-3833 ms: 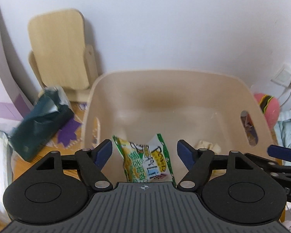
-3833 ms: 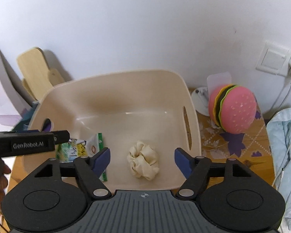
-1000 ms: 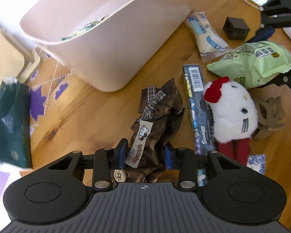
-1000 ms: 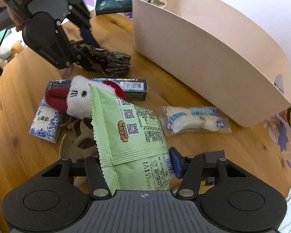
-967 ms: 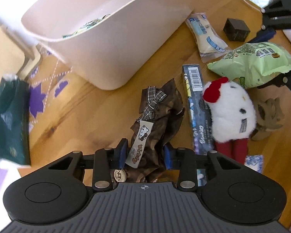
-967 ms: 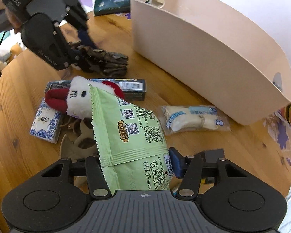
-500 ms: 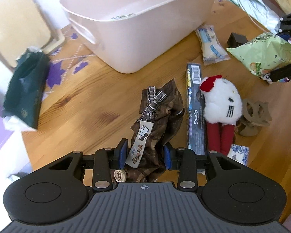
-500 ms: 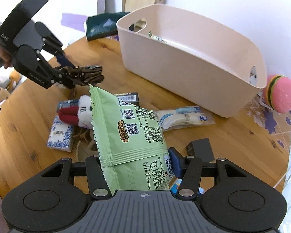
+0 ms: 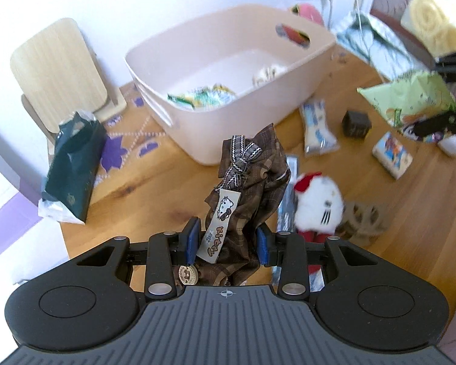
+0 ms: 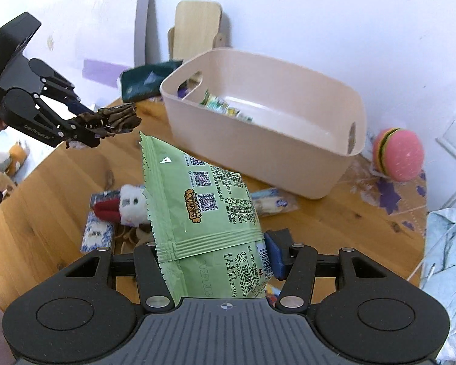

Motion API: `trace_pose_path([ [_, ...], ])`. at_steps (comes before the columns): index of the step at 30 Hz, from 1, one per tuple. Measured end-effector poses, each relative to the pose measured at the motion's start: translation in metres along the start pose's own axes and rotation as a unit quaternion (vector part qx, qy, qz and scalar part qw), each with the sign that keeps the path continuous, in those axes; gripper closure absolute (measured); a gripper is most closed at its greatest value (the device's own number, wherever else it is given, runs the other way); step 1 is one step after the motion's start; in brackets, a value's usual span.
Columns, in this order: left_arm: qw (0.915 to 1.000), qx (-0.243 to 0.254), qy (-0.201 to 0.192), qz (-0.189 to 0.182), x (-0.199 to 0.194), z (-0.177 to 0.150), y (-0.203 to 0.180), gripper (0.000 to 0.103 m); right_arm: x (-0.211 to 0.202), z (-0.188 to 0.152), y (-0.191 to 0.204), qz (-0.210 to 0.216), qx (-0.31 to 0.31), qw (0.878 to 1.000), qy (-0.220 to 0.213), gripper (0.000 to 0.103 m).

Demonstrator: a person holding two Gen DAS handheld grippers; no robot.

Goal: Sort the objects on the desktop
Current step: 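Grasp the brown pouch with the left gripper while the right grasps the light-green bag, then lift both items over the beige bin and open both grippers to release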

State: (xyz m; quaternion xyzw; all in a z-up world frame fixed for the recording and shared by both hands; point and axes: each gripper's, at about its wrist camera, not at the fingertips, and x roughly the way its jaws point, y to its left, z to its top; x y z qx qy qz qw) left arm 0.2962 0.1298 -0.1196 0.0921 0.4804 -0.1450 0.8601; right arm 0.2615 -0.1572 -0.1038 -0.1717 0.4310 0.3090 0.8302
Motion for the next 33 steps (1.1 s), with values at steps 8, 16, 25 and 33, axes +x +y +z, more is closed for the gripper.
trace_pose_path([
  [8,0.9991,-0.003,-0.04,0.01,-0.024,0.028,0.005,0.065,-0.023,0.016,-0.015,-0.008,0.032,0.999,-0.04,0.051],
  [16,0.9962,-0.011,-0.085,0.018,-0.038,0.066,0.016,0.065,-0.039,0.044,-0.037,-0.036,0.054,0.995,-0.081,0.051],
  [25,0.9918,-0.047,-0.118,0.019,-0.025,0.11,0.024,0.065,-0.032,0.079,-0.072,-0.049,0.103,0.987,-0.115,0.051],
  [33,0.9883,-0.088,-0.118,0.039,0.009,0.142,0.024,0.065,-0.003,0.093,-0.108,-0.024,0.205,0.969,-0.134,0.051],
])
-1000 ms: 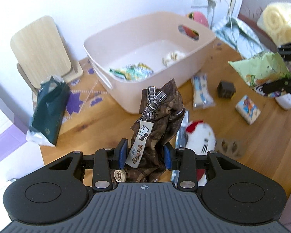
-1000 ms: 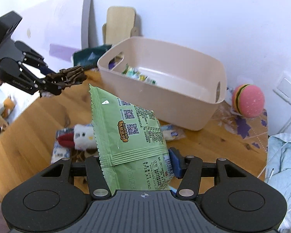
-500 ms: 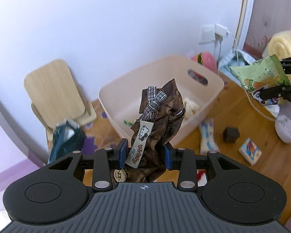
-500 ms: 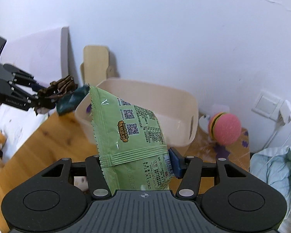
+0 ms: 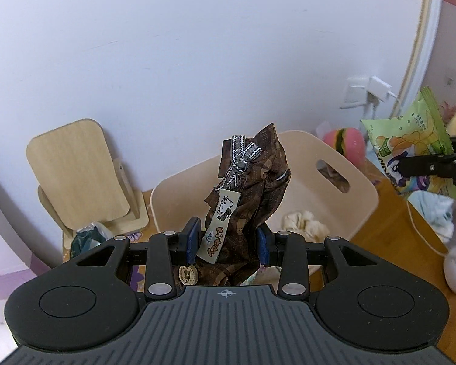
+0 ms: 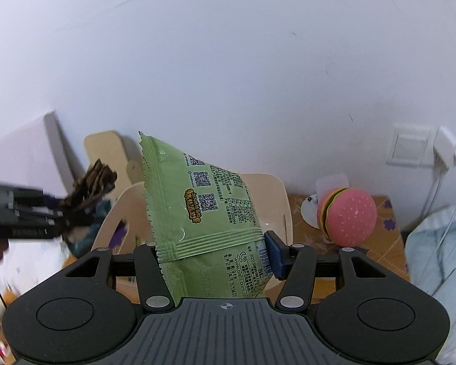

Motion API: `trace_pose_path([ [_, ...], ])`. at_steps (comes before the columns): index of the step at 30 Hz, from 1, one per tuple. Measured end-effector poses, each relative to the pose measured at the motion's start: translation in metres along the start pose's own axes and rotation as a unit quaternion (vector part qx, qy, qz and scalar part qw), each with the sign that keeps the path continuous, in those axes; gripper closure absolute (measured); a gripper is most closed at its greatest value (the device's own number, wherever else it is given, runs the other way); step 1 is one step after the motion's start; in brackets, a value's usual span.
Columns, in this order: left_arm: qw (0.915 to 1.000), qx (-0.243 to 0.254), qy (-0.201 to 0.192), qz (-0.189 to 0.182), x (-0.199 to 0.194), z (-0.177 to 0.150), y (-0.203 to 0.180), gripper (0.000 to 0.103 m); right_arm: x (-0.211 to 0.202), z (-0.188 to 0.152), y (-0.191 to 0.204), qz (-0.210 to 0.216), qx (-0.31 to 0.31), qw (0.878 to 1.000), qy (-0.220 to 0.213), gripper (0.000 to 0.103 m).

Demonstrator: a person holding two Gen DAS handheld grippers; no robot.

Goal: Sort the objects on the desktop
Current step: 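Lift both items over the beige bin and open both grippers to release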

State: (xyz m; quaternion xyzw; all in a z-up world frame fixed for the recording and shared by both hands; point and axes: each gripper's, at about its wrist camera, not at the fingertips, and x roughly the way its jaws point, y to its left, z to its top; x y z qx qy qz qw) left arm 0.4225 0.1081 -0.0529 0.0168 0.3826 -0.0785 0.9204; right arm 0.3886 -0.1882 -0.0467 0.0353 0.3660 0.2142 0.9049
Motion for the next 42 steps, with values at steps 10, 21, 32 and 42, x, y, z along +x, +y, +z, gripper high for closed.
trace_pose_path([
  [10,0.992,-0.102,0.06,0.044,0.064,-0.004,-0.006,0.065,0.071,0.01,-0.012,0.024,0.096,0.994,0.052,0.051],
  [21,0.9782,-0.16,0.126,0.043,0.102,-0.019,-0.003,0.064,0.126,-0.006,0.002,-0.009,0.103,0.988,0.113,0.051],
  [32,0.98,-0.158,0.115,0.036,0.091,-0.025,-0.011,0.041,0.134,-0.021,0.016,-0.047,0.065,0.986,0.144,0.026],
  [42,0.983,-0.169,0.053,0.048,0.027,-0.027,-0.009,0.033,0.069,-0.009,0.022,-0.027,0.038,0.995,0.086,0.006],
])
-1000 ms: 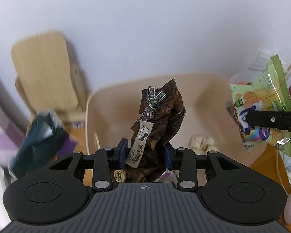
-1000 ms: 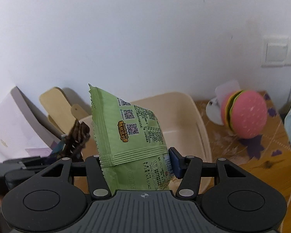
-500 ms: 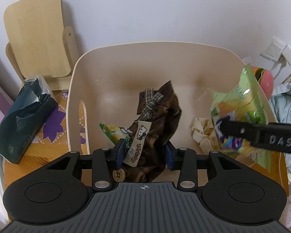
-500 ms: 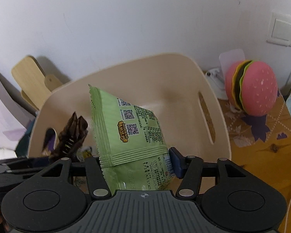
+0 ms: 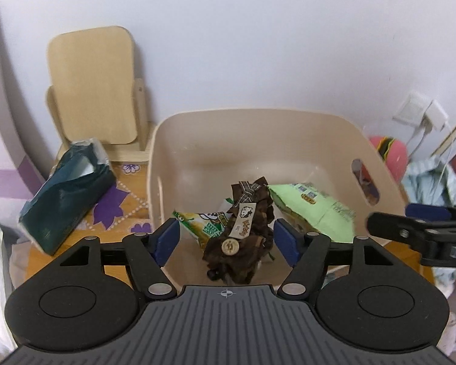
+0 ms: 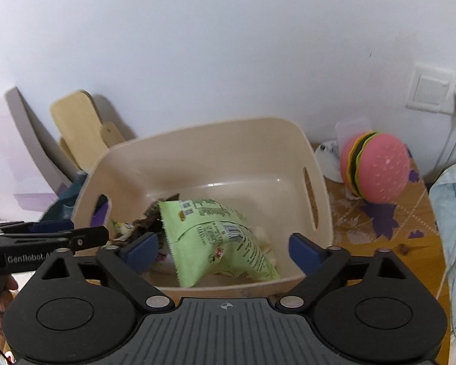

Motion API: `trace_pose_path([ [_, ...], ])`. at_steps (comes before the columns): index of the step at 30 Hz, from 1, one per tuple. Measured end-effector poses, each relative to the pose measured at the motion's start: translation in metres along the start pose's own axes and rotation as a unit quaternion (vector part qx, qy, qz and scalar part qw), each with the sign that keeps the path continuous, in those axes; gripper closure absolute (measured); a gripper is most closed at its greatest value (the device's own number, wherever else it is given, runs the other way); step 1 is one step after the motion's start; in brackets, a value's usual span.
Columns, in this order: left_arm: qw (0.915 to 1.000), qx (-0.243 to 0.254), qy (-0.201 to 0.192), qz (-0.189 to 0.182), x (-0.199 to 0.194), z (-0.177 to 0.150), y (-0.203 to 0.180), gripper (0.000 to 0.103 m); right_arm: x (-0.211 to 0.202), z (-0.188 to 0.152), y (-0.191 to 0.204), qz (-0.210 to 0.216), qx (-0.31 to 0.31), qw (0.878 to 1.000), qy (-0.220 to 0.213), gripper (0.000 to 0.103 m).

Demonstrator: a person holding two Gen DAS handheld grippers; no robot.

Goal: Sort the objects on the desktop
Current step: 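Lift both items over the beige bin and open both grippers to release, then reach the left gripper to the white plush cat while the right approaches the tissue pack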

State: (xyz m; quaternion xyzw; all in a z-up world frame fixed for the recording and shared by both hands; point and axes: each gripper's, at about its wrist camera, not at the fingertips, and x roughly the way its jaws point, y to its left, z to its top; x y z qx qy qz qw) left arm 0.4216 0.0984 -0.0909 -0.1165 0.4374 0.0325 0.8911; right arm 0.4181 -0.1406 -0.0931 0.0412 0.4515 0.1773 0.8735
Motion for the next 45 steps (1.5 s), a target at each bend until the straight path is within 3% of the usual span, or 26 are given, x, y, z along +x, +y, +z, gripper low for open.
trace_pose_path([
  [8,0.9992,0.033,-0.019,-0.009,-0.053,-0.028,0.004,0.03,-0.065,-0.025,0.0,0.014,0.01,0.999,-0.034,0.0],
  [20,0.9862,0.165,-0.012,-0.007,-0.092,-0.091,0.002,0.029,-0.117,-0.094,-0.013,-0.02,-0.016,0.999,-0.042,0.0],
  [31,0.9734,0.227,0.031,0.011,-0.075,-0.158,0.012,0.029,-0.103,-0.163,0.001,-0.066,-0.116,0.991,0.01,0.0],
  [36,0.9683,0.245,0.045,0.023,-0.062,-0.169,0.018,0.029,-0.092,-0.18,0.0,-0.067,-0.113,0.991,0.03,0.0],
  [45,0.9666,0.245,0.069,0.028,-0.038,-0.17,0.021,0.029,-0.073,-0.189,-0.015,-0.077,-0.089,0.991,0.061,0.0],
])
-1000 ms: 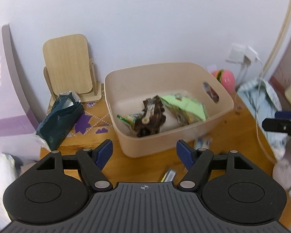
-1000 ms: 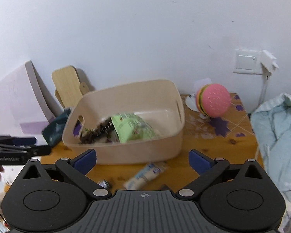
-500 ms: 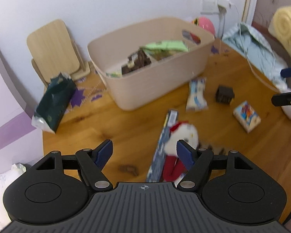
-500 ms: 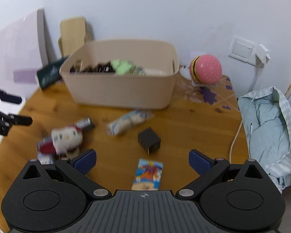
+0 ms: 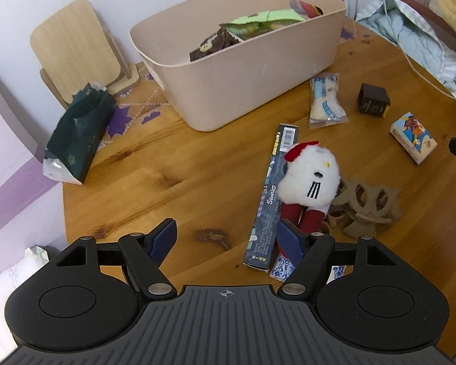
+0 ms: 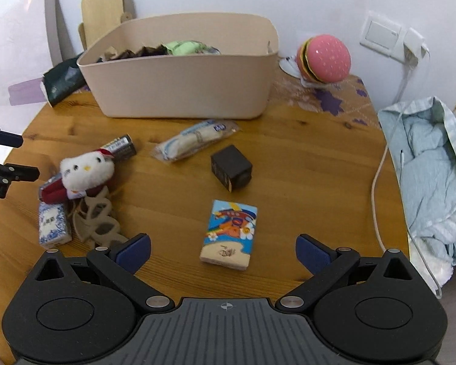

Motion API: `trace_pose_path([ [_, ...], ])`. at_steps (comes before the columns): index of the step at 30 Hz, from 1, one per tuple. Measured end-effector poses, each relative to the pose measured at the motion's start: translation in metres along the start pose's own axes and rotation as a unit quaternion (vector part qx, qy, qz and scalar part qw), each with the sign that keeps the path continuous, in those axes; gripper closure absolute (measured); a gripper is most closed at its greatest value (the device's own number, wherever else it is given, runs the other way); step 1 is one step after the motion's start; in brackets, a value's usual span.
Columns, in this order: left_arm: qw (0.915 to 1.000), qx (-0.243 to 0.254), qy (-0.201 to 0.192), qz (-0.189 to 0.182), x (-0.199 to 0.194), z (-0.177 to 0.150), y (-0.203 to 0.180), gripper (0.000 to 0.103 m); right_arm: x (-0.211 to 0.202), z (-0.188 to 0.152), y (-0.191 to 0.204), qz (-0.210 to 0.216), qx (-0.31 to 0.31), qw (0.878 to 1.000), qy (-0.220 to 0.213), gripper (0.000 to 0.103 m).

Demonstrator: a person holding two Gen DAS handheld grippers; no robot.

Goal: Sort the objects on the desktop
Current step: 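Reach the left gripper to the white plush cat while the right approaches the tissue pack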

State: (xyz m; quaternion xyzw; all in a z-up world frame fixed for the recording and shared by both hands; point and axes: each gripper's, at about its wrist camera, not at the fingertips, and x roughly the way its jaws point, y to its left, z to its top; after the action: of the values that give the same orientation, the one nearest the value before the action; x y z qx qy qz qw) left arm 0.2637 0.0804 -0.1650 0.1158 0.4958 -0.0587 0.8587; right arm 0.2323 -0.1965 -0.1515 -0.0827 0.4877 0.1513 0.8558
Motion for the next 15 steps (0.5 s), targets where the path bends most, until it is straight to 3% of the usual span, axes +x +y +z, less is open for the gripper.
trace_pose_path([
  [15,0.9939,0.004,-0.042,-0.102,-0.003,0.03,-0.036,0.029,0.024,-0.002,-0.016,0.002,0.013,1.0,0.027,0.0],
])
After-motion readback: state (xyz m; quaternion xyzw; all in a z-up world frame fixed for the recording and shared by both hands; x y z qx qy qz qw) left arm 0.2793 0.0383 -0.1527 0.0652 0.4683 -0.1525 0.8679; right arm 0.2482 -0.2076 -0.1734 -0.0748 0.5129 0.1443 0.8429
